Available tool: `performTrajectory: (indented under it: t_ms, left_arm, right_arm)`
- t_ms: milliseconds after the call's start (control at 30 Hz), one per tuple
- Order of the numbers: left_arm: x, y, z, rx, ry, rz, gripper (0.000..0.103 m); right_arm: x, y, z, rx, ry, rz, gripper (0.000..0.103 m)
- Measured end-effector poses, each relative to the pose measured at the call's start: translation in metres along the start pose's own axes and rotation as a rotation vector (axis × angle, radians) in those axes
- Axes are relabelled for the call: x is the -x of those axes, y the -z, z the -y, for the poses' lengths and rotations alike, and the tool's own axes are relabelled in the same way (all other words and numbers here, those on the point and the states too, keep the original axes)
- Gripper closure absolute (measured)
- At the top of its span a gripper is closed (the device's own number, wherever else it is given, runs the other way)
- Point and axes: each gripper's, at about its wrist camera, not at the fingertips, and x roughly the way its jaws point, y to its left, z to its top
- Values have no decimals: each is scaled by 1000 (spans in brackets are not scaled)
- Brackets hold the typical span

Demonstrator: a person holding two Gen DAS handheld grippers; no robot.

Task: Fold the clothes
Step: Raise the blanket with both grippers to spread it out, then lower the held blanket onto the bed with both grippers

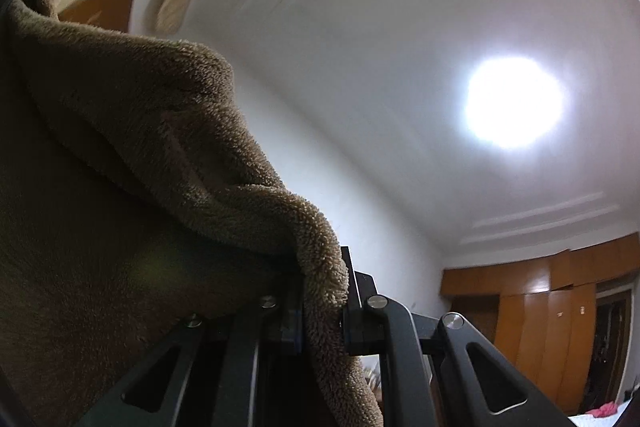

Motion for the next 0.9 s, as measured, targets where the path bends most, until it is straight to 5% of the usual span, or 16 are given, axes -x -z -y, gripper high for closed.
performTrajectory:
  t_ms: [433,667,767,900]
  left_arm:
    - [-176,127,66,-75,25,-481,71]
    - [-227,197,92,-120,77,-723,70]
    - [-239,223,98,-121,91,-801,70]
    - [-247,244,99,-93,100,-864,68]
  right_arm:
    - [-83,73,-108,168,-350,-442,90]
    - [-107,119,-131,173,-539,-703,89]
    - [-120,129,-119,215,-581,-749,89]
    - [-108,177,-157,244,-617,-801,85]
